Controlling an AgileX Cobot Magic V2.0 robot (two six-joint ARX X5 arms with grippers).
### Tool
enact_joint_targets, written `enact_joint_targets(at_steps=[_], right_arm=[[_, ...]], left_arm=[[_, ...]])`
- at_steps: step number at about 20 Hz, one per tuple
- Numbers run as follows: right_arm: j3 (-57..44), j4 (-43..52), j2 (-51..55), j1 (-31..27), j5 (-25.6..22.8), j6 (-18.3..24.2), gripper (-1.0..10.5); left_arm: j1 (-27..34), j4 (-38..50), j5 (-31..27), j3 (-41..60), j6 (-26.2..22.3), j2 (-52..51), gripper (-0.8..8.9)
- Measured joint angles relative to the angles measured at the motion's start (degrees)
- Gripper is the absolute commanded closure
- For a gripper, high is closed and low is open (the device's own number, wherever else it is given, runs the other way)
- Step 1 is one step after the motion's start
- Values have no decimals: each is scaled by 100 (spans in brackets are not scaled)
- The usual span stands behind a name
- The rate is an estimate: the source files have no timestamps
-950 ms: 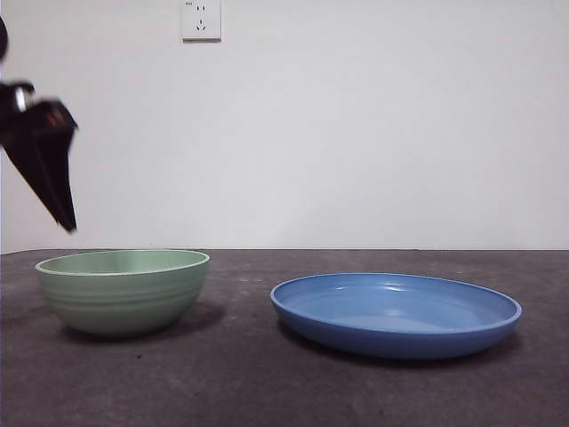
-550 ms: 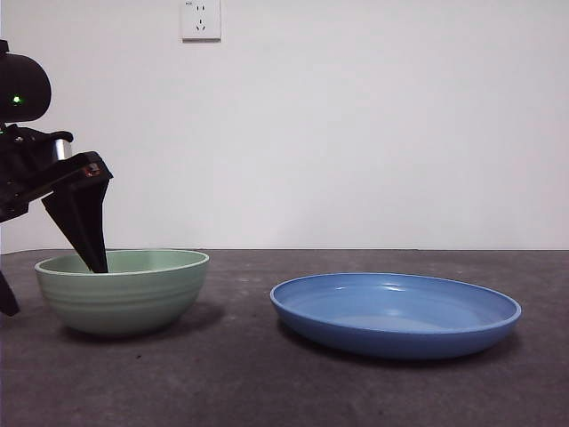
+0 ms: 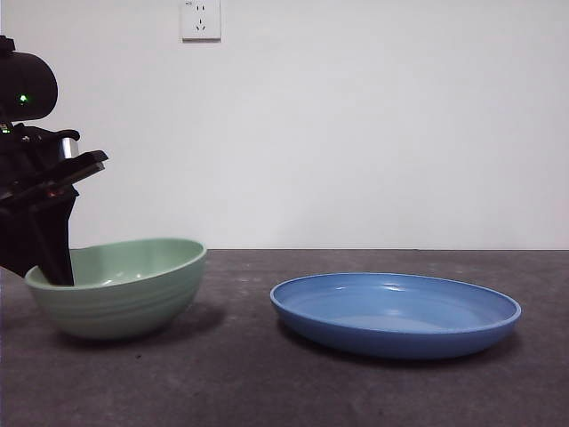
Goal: Place the green bowl on the blue plate
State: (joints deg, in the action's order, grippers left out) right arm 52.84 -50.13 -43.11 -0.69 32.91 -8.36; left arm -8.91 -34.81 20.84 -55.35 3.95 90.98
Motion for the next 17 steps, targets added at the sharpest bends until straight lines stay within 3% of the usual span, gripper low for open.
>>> enact_joint_targets(at_steps=[9, 13, 17], right_arm=[[0, 0, 0, 0, 0, -2, 291], [0, 0, 0, 0, 0, -2, 291], [0, 0, 0, 0, 0, -2, 291]], left_arm=[[-144, -892, -120, -901, 251, 0, 804], [-599, -1497, -483, -1700, 337, 15, 804], [-1320, -1659, -498, -2618, 483, 345, 804]])
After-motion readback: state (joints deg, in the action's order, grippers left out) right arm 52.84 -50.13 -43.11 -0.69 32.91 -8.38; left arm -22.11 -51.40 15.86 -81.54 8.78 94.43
